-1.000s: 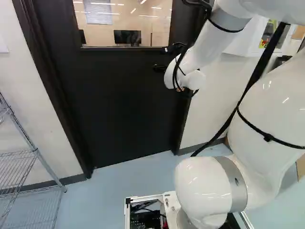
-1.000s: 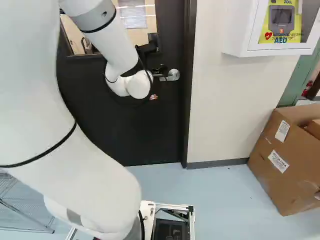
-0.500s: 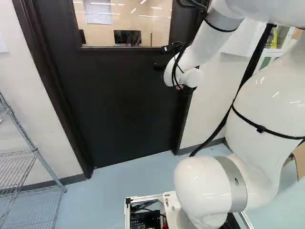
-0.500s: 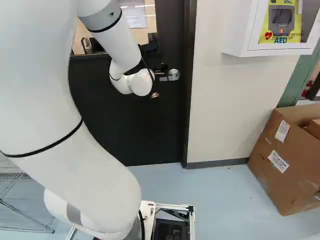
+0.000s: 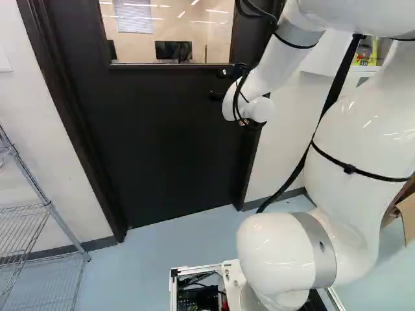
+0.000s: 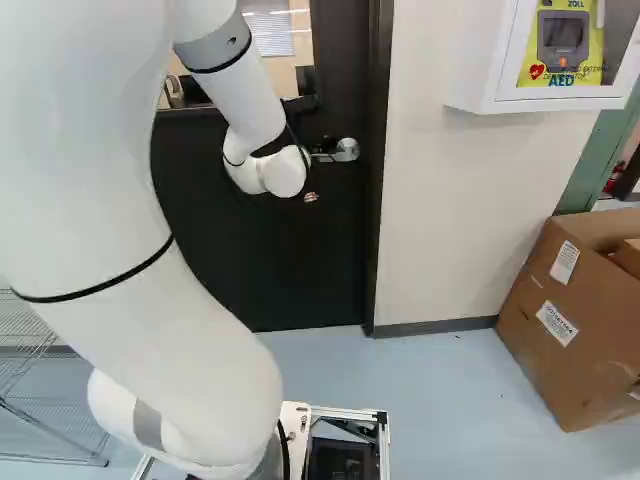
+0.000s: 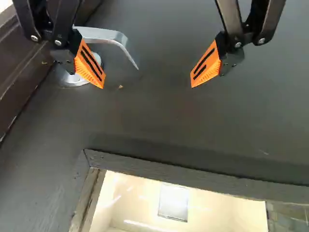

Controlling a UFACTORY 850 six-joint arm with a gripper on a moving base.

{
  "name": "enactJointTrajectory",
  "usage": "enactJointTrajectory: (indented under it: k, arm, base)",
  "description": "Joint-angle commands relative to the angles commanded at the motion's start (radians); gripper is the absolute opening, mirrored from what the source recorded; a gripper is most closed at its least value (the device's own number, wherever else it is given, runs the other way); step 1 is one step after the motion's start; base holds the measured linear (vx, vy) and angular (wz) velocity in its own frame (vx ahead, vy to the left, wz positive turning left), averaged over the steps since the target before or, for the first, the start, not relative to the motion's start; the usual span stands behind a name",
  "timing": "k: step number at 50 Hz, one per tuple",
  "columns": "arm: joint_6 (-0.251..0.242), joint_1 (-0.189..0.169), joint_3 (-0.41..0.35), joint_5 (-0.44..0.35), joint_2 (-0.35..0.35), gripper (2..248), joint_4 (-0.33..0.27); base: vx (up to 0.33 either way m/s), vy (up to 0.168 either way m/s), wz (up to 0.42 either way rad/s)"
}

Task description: Open the door and move inside

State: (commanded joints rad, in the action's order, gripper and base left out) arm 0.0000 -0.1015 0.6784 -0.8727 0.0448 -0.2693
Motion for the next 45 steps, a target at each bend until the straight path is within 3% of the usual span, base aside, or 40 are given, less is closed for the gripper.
enactJointTrajectory:
  k: [45]
  arm:
    - [0.0, -0.001, -0.043, 0.0, 0.06, 247, 0.0]
  base:
    - [0.0, 0.0, 0.0]
